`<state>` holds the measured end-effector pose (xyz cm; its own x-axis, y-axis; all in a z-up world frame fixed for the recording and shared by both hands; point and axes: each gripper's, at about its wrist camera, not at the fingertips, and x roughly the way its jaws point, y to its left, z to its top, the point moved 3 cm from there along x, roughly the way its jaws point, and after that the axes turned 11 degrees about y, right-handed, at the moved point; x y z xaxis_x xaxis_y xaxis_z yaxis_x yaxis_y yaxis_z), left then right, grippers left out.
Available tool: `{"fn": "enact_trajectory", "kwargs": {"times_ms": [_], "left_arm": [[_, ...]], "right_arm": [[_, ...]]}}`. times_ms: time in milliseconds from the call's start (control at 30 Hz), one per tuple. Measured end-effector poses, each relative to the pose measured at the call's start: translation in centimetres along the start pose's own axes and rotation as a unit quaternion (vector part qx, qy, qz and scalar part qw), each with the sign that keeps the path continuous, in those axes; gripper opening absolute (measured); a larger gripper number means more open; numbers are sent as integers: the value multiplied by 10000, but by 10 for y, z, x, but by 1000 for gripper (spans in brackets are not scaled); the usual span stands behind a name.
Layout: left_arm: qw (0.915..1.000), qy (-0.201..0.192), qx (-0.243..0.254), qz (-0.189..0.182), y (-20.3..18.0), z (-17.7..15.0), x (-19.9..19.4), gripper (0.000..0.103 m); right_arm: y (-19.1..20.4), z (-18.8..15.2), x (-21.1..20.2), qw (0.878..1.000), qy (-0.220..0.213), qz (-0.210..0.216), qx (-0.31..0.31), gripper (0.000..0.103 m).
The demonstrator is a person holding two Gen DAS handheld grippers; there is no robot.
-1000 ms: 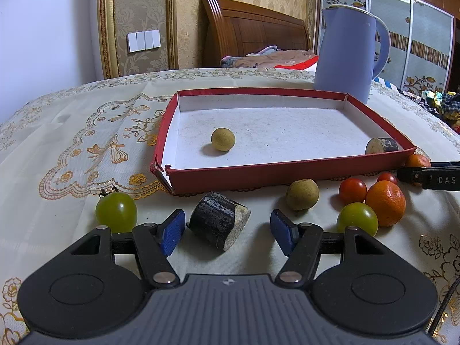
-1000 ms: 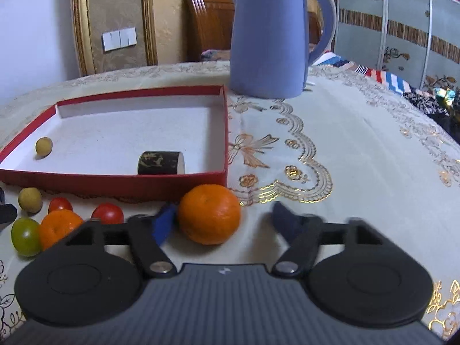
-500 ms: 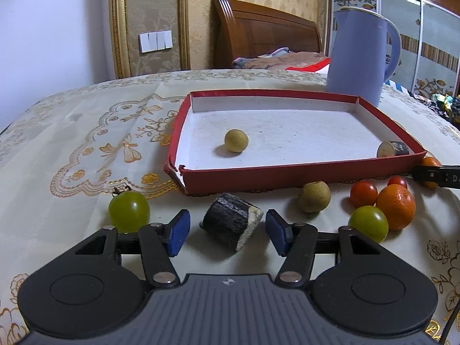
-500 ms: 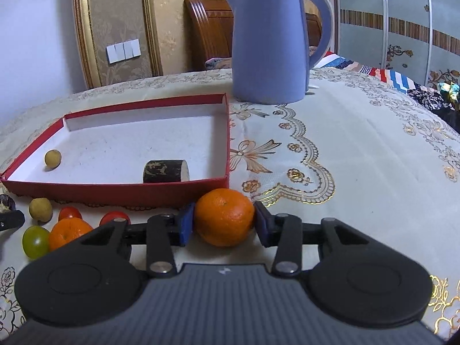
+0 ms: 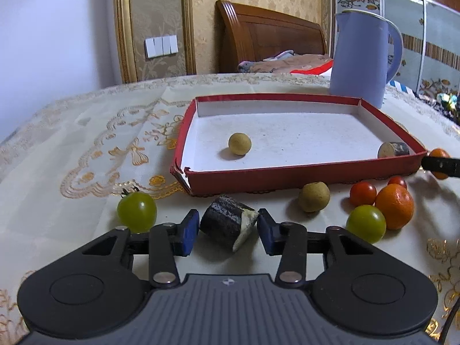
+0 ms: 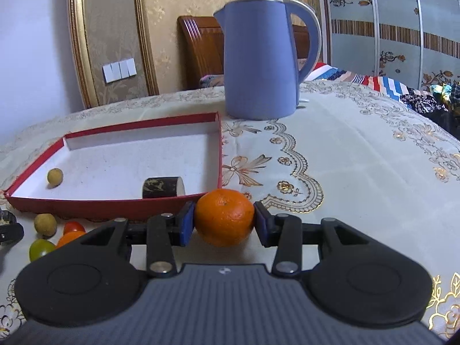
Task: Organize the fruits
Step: 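Carry the cylinder and orange into the red tray and open both tools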
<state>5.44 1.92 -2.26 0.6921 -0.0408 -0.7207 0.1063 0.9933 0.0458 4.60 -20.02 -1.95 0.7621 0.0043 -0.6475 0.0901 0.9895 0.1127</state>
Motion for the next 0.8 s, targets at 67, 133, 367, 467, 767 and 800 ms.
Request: {"fn": "enact_trajectory", "kwargs": {"times_ms": [67,133,367,467,767,800], "left_arm": [[9999,47,100,10,-2,0,1,43],[10000,57,55,-60,-1,0,2,43],[9997,36,-116,-226,7,-1,-5,43],[9994,-75,-155,-294,8,5,-17,43],[9988,-221,-54,-422,-14,43,-20,43],[9988,-207,-94,-434,-17,47,-15,43]], "right_arm": [[3,-1,-1,10000,-10,20,-93,40],[3,-2,-4,9999,-62,-8,-110,40],[-3,-3,-11,9998,-135,111,-25,40],[-5,-4,-19,9996,-206,201,-6,40],[9,23,-33,9979,-566,188,-264,40],[13,27,-31,9977,-582,180,-308,40]]}}
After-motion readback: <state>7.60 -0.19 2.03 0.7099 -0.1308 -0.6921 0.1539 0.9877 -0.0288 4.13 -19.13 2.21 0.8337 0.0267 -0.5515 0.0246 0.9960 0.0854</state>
